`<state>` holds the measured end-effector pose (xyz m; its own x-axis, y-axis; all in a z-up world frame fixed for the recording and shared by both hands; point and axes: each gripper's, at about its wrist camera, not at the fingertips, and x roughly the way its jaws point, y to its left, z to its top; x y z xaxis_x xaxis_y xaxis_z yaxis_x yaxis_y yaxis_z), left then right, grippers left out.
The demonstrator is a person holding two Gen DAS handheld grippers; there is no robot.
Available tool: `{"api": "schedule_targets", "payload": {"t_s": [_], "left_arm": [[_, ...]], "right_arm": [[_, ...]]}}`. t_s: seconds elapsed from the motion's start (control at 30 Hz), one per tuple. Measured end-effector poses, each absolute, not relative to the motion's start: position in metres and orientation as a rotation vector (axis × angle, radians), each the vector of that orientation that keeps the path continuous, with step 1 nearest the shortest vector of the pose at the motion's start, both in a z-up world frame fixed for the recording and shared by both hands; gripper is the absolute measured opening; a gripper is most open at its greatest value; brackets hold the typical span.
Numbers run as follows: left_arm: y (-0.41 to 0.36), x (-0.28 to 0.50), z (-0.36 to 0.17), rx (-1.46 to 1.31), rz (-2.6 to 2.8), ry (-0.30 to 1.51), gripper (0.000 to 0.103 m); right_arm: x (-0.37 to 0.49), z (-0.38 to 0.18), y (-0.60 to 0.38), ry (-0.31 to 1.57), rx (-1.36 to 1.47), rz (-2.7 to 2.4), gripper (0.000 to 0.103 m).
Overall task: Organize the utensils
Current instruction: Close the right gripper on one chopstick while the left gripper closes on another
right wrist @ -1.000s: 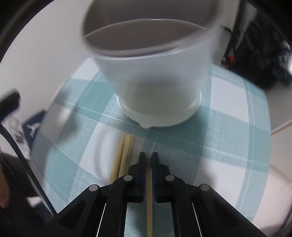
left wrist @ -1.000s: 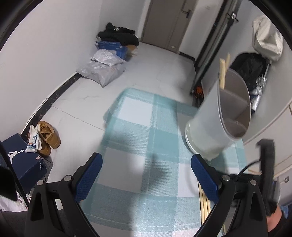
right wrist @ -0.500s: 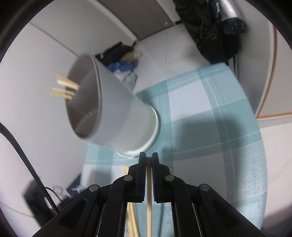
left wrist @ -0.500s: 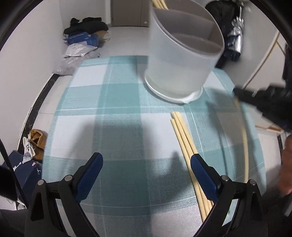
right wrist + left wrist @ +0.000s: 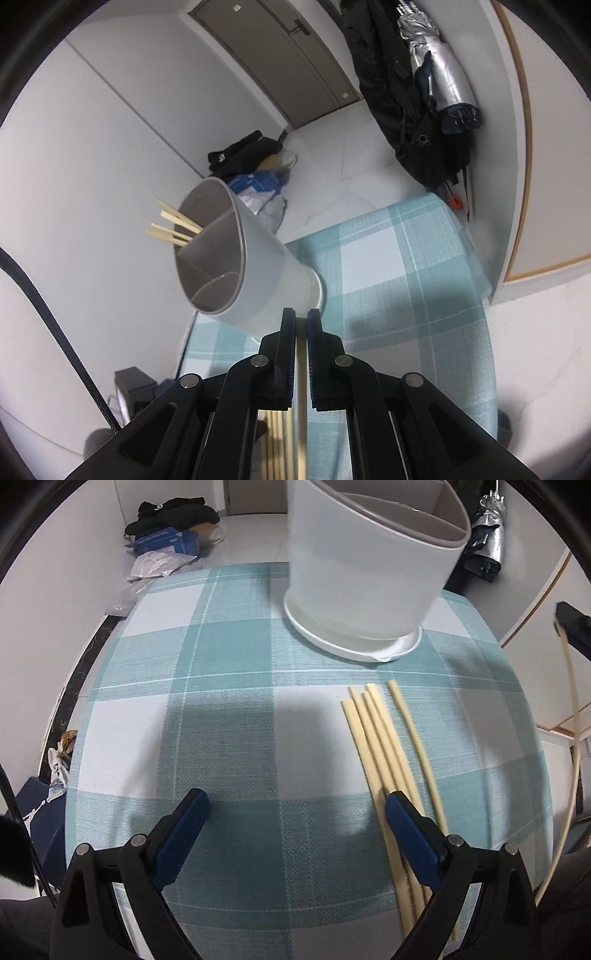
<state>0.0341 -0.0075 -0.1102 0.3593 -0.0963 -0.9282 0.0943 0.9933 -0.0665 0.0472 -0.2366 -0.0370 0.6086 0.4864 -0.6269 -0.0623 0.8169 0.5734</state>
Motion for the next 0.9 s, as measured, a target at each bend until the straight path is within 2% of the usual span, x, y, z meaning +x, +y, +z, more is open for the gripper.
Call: {"api": "schedule_targets", "payload": {"t_s": [0.17, 0.3, 0.53, 0.73, 0.8, 0.83, 0.9], "left_arm": [[-0.011, 0.036, -0.112, 0.006, -0.121, 1.204, 0.095], [-0.013, 0.043, -0.114, 0.017, -0.120, 1.213, 0.095], [-0.017, 0.056, -0.114, 0.047, -0.109, 1.203, 0.079], [-0.023, 0.066, -0.111, 0.051, -0.139, 1.188, 0.051], [-0.026, 0.069, -0.110, 0.053, -0.156, 1.181, 0.034], [-0.024, 0.071, -0.110, 0.048, -0.163, 1.181, 0.031], [-0.022, 0.075, -0.110, 0.017, -0.172, 1.179, 0.012]], "right_arm": [[0.041, -0.030, -0.238, 0.851, 0.526, 0.329, 0.005], [0.033, -0.022, -0.250, 0.785, 0.634, 0.340, 0.005], [0.028, -0.016, -0.255, 0.747, 0.642, 0.335, 0.005], [0.030, -0.017, -0.254, 0.751, 0.627, 0.330, 0.005], [0.031, -0.016, -0.252, 0.744, 0.611, 0.330, 0.005], [0.031, -0.016, -0.251, 0.743, 0.606, 0.330, 0.005], [0.031, -0.016, -0.250, 0.742, 0.597, 0.331, 0.005]]}}
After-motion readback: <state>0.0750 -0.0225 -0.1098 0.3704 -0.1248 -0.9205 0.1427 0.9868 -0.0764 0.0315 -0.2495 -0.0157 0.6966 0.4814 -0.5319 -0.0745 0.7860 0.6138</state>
